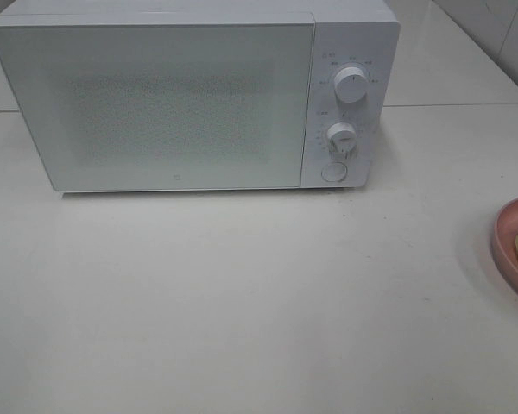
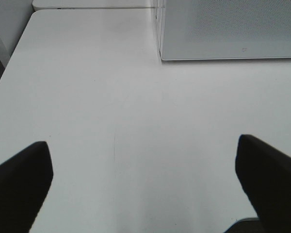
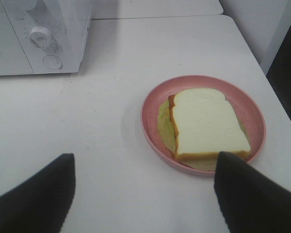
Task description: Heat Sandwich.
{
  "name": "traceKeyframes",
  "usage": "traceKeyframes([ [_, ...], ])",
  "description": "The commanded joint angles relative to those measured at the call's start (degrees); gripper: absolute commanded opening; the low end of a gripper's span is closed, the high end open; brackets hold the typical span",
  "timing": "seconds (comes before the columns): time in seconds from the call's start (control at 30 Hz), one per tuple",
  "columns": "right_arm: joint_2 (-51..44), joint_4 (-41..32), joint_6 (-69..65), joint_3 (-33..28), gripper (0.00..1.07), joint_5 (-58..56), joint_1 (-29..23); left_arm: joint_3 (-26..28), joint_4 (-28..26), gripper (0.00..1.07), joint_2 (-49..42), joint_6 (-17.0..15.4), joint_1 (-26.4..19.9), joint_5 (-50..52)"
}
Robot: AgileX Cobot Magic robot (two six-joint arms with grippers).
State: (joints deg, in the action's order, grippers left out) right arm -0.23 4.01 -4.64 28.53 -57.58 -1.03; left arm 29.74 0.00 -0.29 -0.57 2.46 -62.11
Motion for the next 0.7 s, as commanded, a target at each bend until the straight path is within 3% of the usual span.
traceKeyframes([
  [0.03, -1.6, 0.1, 0.6, 0.0, 0.76, 0.5, 0.4, -0.1, -0.7, 0.98, -1.3, -0.6, -0.1, 0.7],
  [0.7, -1.6, 0.1, 0.6, 0.0, 0.76, 0.5, 0.4, -0.1, -0.7, 0.98, -1.3, -0.6, -0.1, 0.7],
])
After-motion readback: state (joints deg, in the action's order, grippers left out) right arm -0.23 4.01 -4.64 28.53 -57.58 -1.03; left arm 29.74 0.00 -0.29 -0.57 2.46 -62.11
